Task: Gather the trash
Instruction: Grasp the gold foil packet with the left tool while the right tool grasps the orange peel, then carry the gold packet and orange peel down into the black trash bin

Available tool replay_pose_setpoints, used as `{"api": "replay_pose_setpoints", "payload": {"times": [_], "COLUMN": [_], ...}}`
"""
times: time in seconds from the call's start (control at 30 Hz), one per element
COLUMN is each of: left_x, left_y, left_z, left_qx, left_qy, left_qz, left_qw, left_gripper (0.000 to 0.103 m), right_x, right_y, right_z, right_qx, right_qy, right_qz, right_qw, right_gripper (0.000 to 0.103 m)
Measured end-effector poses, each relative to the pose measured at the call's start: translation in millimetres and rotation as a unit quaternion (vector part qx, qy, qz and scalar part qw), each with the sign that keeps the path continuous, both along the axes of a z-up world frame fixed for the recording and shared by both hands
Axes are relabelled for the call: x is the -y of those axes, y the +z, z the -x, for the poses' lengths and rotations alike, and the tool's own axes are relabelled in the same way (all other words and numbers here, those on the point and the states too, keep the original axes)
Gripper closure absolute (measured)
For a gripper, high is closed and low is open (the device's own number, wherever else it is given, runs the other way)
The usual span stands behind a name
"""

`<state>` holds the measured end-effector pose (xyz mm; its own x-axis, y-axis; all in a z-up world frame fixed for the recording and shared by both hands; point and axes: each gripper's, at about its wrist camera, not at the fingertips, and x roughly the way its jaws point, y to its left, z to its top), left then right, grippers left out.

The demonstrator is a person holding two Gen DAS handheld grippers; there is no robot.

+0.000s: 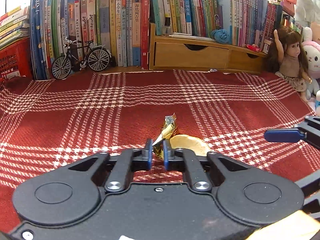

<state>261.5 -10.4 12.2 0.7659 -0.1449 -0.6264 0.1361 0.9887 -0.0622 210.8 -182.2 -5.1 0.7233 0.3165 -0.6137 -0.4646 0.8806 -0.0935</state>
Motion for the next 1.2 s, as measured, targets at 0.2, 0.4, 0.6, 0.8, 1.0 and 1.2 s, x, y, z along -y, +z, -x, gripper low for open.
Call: {"api": "replay_pose_setpoints", "payload": {"times": [0.2,0.4,0.6,0.8,1.0,1.2], "left_x": [-14,-29,-35,-36,-33,-22], "left_y": [14,19,23,30,34,31], "left_z": [8,13,26,42,70,106], "left_qx": [0.011,0.01,0.012,0.022,0.021,0.009], "left_qy": [0.004,0.014,0.015,0.008,-0.003,-0.015], "left_qz": [0.013,0.037,0.038,0.038,0.045,0.036], "left_qw": [0.9999,0.9992,0.9991,0.999,0.9987,0.9992], "left_gripper": [0.096,0.097,0.097,0.097,0.097,0.096], "right_x": [-18,-43,-58,-43,-29,-15], "right_y": [-3,-8,-15,-4,10,20], "right_z": [-15,-19,-19,-5,22,51], "right_qx": [-0.026,-0.038,-0.049,-0.051,-0.042,-0.039], "right_qy": [0.013,0.025,-0.001,-0.017,-0.016,-0.021], "right_qz": [-0.045,-0.05,-0.033,-0.059,-0.074,-0.083], "right_qw": [0.999,0.998,0.998,0.997,0.996,0.996], "right_gripper": [0.015,0.015,0.051,0.061,0.061,0.061]}}
